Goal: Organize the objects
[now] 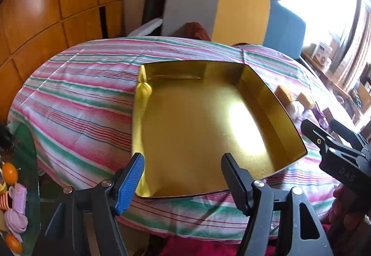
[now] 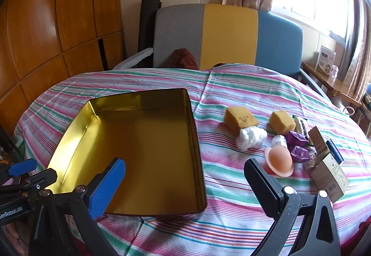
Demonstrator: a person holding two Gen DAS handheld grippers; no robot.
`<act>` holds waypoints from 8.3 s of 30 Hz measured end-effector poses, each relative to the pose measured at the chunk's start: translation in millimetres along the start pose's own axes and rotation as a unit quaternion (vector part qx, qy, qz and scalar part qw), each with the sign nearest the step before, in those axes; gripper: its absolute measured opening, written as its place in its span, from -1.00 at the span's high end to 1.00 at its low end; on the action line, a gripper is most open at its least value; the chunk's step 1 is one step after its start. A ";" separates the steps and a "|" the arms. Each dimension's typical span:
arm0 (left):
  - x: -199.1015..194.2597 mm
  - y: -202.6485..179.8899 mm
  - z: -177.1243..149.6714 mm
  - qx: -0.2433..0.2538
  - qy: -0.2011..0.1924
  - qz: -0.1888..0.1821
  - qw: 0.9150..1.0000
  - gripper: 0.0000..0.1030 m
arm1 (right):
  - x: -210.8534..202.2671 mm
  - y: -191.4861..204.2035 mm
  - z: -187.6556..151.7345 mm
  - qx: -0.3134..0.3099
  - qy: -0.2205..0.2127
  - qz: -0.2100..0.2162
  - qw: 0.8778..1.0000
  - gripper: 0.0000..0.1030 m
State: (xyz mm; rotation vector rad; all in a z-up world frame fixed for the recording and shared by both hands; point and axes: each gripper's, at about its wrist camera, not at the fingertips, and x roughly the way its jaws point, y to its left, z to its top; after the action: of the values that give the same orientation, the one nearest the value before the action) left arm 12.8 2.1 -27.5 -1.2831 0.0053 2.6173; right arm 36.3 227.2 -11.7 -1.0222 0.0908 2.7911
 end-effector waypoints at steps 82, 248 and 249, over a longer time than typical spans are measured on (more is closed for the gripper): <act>22.3 -206.4 27.9 0.194 0.025 -0.186 0.963 0.27 | 7.1 -344.5 -34.9 0.362 0.065 -0.021 0.930 -0.78; 22.3 -221.2 66.9 0.257 0.015 -0.141 0.956 -0.63 | -15.8 -366.9 -29.6 0.355 0.007 -0.054 0.933 -1.00; 27.1 -228.8 68.3 0.262 0.018 -0.137 0.955 -0.62 | -16.7 -367.7 -31.1 0.363 0.005 -0.047 0.931 -1.00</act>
State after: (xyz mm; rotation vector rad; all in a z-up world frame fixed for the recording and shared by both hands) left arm -10.0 237.5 15.4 -1.0515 0.4611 2.1509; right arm 133.8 583.2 -24.4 -0.8045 0.9595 2.3291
